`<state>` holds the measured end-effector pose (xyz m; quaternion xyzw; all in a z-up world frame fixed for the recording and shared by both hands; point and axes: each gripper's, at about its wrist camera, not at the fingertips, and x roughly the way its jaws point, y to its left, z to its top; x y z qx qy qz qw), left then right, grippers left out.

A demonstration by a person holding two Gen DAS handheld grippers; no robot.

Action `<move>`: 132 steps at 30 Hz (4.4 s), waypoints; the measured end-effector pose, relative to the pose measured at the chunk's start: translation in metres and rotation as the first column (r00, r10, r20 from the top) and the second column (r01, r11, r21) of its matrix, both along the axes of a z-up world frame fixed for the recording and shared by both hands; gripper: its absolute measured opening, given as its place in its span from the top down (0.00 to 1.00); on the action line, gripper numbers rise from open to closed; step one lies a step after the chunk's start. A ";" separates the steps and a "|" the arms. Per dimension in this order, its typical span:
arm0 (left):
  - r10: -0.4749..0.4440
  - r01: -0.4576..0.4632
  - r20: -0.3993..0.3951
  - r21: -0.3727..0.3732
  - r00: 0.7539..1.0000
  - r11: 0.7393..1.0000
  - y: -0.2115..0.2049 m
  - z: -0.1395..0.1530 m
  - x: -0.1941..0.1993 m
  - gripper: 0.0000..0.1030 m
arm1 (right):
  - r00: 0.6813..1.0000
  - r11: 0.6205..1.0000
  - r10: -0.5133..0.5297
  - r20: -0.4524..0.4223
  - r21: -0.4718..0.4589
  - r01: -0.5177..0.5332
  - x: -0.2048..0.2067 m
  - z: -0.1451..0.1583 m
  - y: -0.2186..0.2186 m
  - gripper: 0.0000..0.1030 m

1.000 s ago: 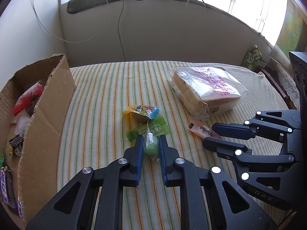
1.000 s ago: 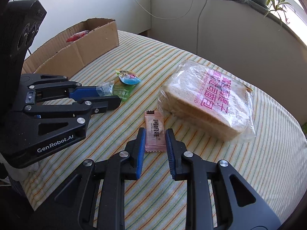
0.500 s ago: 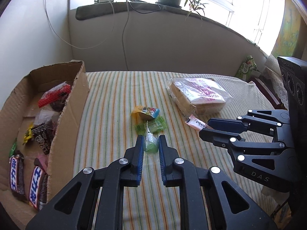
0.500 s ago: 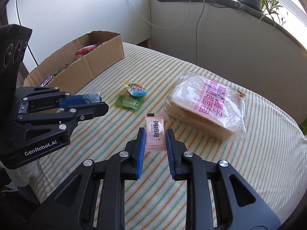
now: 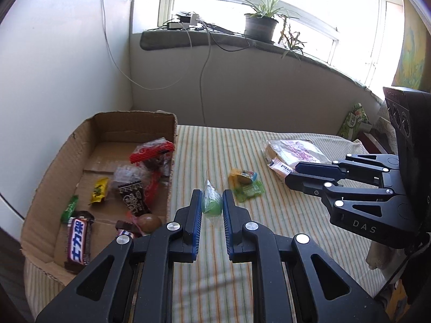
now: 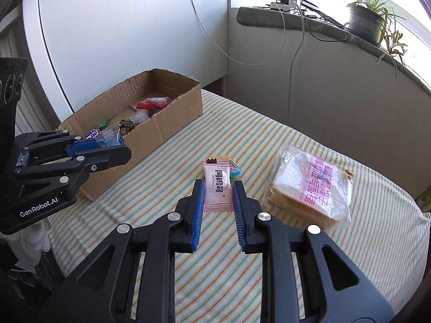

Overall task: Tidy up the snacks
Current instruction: 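Carry the green candy into the box with the left tool while the right tool carries the pink pastry, then open both tools to release the candy and pastry into the box, then move both tools to the bagged bread loaf and close the right tool on it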

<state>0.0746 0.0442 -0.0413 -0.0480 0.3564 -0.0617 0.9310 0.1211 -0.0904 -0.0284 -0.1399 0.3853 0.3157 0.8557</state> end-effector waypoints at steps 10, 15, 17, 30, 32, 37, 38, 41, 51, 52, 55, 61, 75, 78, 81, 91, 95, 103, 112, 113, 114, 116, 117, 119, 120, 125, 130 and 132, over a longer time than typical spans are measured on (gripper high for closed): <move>0.100 -0.100 0.017 0.012 0.995 0.995 0.049 0.005 -0.005 0.87 | 0.998 0.998 0.055 0.020 0.033 -0.056 0.009 0.016 0.052 0.79; 0.131 -0.132 0.022 0.007 0.991 0.991 0.067 0.005 -0.005 0.87 | 0.997 0.997 0.075 0.027 0.032 -0.076 0.018 0.017 0.078 0.79; 0.139 -0.139 0.021 0.009 0.990 0.990 0.073 0.004 -0.006 0.87 | 0.996 0.996 0.086 0.022 0.031 -0.086 0.021 0.015 0.087 0.79; 0.170 -0.170 0.015 0.000 0.985 0.985 0.099 -0.001 -0.006 0.87 | 0.990 0.989 0.142 -0.001 0.039 -0.142 0.041 0.008 0.141 0.79; 0.168 -0.168 0.015 0.000 0.986 0.986 0.102 -0.001 -0.004 0.87 | 0.989 0.988 0.149 -0.009 0.042 -0.148 0.045 0.007 0.149 0.79; 0.166 -0.166 0.012 0.002 0.986 0.986 0.104 -0.002 -0.002 0.87 | 0.986 0.986 0.163 -0.022 0.042 -0.162 0.051 0.002 0.165 0.79; 0.165 -0.165 0.012 0.001 0.986 0.986 0.105 -0.003 -0.002 0.87 | 0.986 0.985 0.166 -0.023 0.041 -0.165 0.052 0.001 0.169 0.79; 0.168 -0.168 0.015 -0.002 0.986 0.986 0.107 -0.003 -0.004 0.87 | 0.985 0.985 0.171 -0.033 0.042 -0.170 0.054 -0.002 0.177 0.79; 0.177 -0.177 0.013 -0.001 0.984 0.984 0.111 -0.003 -0.007 0.87 | 0.981 0.982 0.190 -0.043 0.033 -0.189 0.057 -0.009 0.193 0.79; 0.176 -0.176 0.011 0.000 0.984 0.984 0.111 -0.003 -0.007 0.87 | 0.981 0.981 0.192 -0.042 0.032 -0.191 0.057 -0.009 0.193 0.79; 0.180 -0.180 0.010 0.007 0.984 0.984 0.111 -0.003 -0.007 0.87 | 0.981 0.981 0.192 -0.038 0.031 -0.191 0.056 -0.007 0.194 0.79; 0.198 -0.198 0.014 0.012 0.980 0.980 0.113 -0.002 -0.008 0.86 | 0.981 0.981 0.193 -0.032 0.025 -0.193 0.056 -0.006 0.195 0.79; 0.215 -0.217 0.042 0.047 0.976 0.975 0.110 0.004 -0.013 0.32 | 0.988 0.988 0.154 0.011 0.021 -0.154 0.054 0.004 0.189 0.16; 0.222 -0.224 0.045 0.047 0.974 0.973 0.111 0.006 -0.013 0.29 | 0.989 0.989 0.146 0.012 0.016 -0.146 0.055 0.006 0.185 0.13; 0.225 -0.227 0.043 0.056 0.973 0.972 0.110 0.007 -0.013 0.24 | 0.991 0.991 0.134 0.011 0.025 -0.134 0.055 0.010 0.178 0.13; 0.210 -0.214 0.053 0.070 0.976 0.974 0.090 0.013 -0.016 0.23 | 0.995 0.993 0.100 0.028 0.052 -0.102 0.049 0.026 0.147 0.12; 0.191 -0.195 0.060 0.072 0.980 0.978 0.078 0.016 -0.015 0.23 | 0.996 0.995 0.075 0.037 0.064 -0.077 0.047 0.032 0.128 0.12; 0.141 -0.146 0.075 0.071 0.987 0.987 0.051 0.023 -0.014 0.23 | 0.998 0.996 0.005 0.059 0.084 -0.010 0.045 0.045 0.080 0.12; 0.079 -0.083 0.085 0.047 0.993 0.995 0.017 0.029 -0.005 0.23 | 0.994 0.992 -0.088 0.060 0.101 0.082 0.048 0.051 0.018 0.12; 0.072 -0.075 0.083 0.036 0.994 0.997 0.013 0.029 -0.003 0.23 | 0.993 0.990 -0.099 0.056 0.103 0.093 0.050 0.051 0.009 0.12; 0.064 -0.066 0.081 0.025 0.995 0.997 0.009 0.029 -0.002 0.23 | 0.992 0.988 -0.115 0.051 0.105 0.110 0.051 0.051 0.000 0.12; 0.050 -0.051 0.075 0.004 0.996 0.999 0.001 0.028 0.002 0.23 | 0.987 0.983 -0.156 0.047 0.104 0.151 0.055 0.049 -0.019 0.12; 0.041 -0.040 0.071 -0.007 0.997 0.999 -0.004 0.027 0.005 0.23 | 0.983 0.979 -0.179 0.045 0.103 0.173 0.058 0.049 -0.029 0.12; 0.020 -0.018 0.065 -0.028 0.998 0.999 -0.014 0.025 0.009 0.23 | 0.975 0.971 -0.219 0.028 0.108 0.215 0.062 0.046 -0.049 0.12; 0.008 -0.006 0.062 -0.037 0.998 0.999 -0.019 0.024 0.012 0.23 | 0.972 0.966 -0.234 0.014 0.112 0.231 0.065 0.044 -0.059 0.12; -0.046 0.049 0.030 -0.092 0.999 0.995 -0.043 0.015 0.027 0.23 | 0.959 0.952 -0.279 -0.049 0.119 0.283 0.075 0.030 -0.096 0.12; -0.095 0.093 -0.008 -0.144 0.995 0.985 -0.062 0.003 0.043 0.23 | 0.946 0.939 -0.300 -0.124 0.135 0.315 0.084 0.011 -0.118 0.12; -0.106 0.101 -0.026 -0.159 0.994 0.982 -0.069 -0.002 0.050 0.23 | 0.940 0.933 -0.303 -0.160 0.151 0.326 0.088 0.003 -0.124 0.12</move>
